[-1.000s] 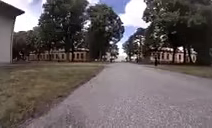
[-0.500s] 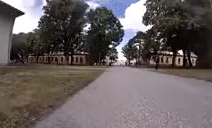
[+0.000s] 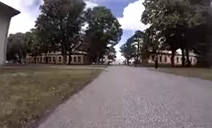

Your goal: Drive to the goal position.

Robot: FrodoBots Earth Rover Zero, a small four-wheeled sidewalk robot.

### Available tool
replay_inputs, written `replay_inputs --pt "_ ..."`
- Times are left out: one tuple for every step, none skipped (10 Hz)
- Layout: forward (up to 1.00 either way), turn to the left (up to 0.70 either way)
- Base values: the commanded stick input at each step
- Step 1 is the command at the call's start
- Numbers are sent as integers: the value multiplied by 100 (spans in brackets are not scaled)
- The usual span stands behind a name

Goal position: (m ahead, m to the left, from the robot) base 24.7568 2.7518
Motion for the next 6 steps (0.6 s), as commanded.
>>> replay_inputs --pt "70 0" --pt "70 0" --pt "70 0" --pt "70 0" --pt "70 0" --pt "70 0"
